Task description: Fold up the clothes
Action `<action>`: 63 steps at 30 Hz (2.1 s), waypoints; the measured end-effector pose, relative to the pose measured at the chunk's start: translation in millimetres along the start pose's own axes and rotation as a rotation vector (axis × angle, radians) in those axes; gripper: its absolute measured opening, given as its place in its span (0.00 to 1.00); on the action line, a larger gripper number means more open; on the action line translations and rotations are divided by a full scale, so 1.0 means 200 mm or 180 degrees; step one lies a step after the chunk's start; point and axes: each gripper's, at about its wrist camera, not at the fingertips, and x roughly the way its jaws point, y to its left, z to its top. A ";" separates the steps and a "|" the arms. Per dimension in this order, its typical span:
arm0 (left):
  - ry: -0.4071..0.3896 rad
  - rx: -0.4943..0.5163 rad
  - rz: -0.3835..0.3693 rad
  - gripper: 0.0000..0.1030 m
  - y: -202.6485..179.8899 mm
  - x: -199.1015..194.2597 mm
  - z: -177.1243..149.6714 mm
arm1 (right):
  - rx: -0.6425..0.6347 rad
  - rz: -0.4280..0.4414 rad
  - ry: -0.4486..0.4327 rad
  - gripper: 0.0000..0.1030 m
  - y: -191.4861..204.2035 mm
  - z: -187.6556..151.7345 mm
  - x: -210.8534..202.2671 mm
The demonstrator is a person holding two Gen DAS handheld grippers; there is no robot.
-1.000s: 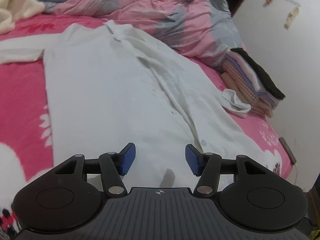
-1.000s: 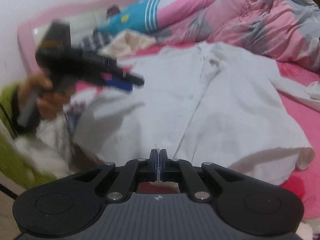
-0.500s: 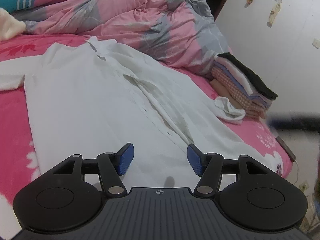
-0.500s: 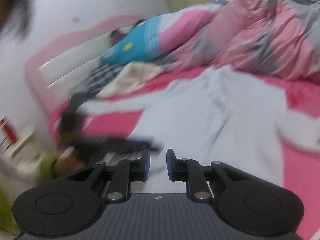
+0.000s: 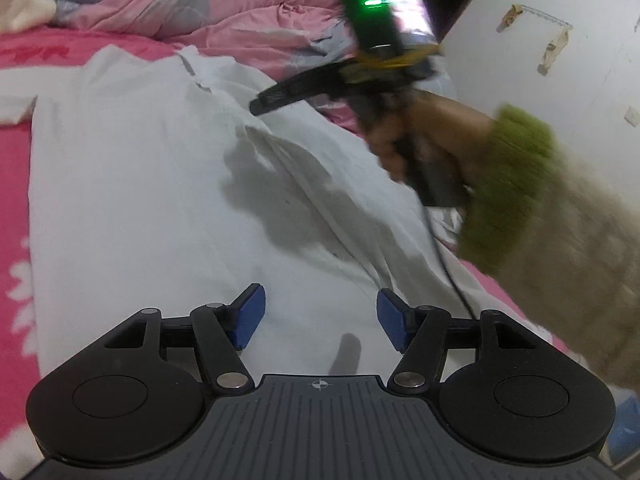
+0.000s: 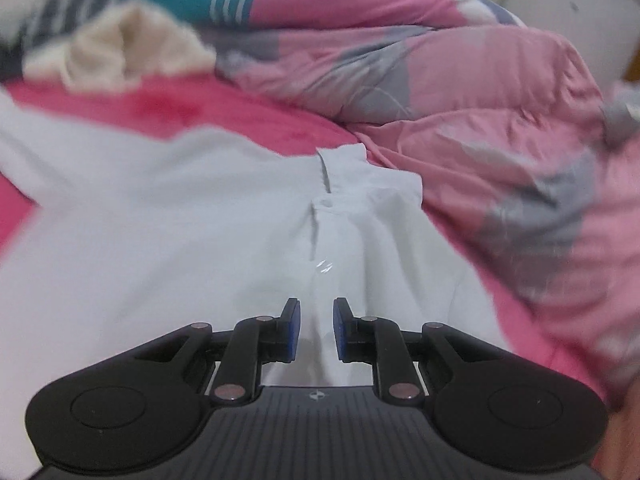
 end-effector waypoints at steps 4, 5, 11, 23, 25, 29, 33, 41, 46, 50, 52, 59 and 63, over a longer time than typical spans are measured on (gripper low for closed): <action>-0.0039 0.0051 -0.0054 0.61 0.00 -0.01 -0.03 | -0.0340 -0.0080 0.0180 0.18 0.00 0.00 0.12; -0.0042 0.0051 -0.0069 0.62 0.00 -0.01 -0.03 | -0.0397 -0.0047 0.0233 0.18 0.00 -0.01 0.13; -0.0021 -0.0017 -0.0184 0.63 0.03 0.01 -0.01 | -0.0742 -0.0015 0.0321 0.28 0.04 -0.05 0.18; -0.0027 -0.0006 -0.0211 0.63 0.02 0.00 -0.03 | 0.0477 0.0509 0.0043 0.02 -0.19 0.04 0.15; -0.0028 -0.0004 -0.0214 0.63 0.02 0.00 -0.03 | 0.0722 0.0612 -0.0007 0.02 -0.23 0.05 0.14; -0.0029 -0.0013 -0.0227 0.63 0.03 0.00 -0.03 | 0.1212 0.0819 -0.0109 0.02 -0.32 0.09 0.12; -0.0030 -0.0015 -0.0229 0.63 0.02 0.00 -0.03 | 0.0592 0.0783 0.0106 0.07 -0.15 0.11 0.21; -0.0036 -0.0041 -0.0305 0.63 0.03 -0.01 -0.04 | 0.0515 0.0731 -0.0077 0.43 -0.19 0.15 0.10; -0.0025 -0.0058 -0.0343 0.63 0.04 0.00 -0.04 | 0.1402 0.0844 -0.0139 0.37 -0.44 0.19 0.18; -0.0016 -0.0057 -0.0345 0.63 0.04 0.00 -0.03 | 0.1617 0.0938 0.0241 0.23 -0.42 0.16 0.44; -0.0011 -0.0036 -0.0332 0.63 0.03 0.00 -0.03 | 0.1625 0.0959 0.0389 0.23 -0.37 0.14 0.55; -0.0008 -0.0064 -0.0372 0.63 0.04 -0.03 -0.03 | 0.2041 0.0816 0.0054 0.23 -0.56 0.06 0.19; -0.0021 -0.0029 -0.0397 0.63 0.02 -0.05 -0.03 | 0.2320 0.0572 -0.0430 0.23 -0.78 -0.12 -0.45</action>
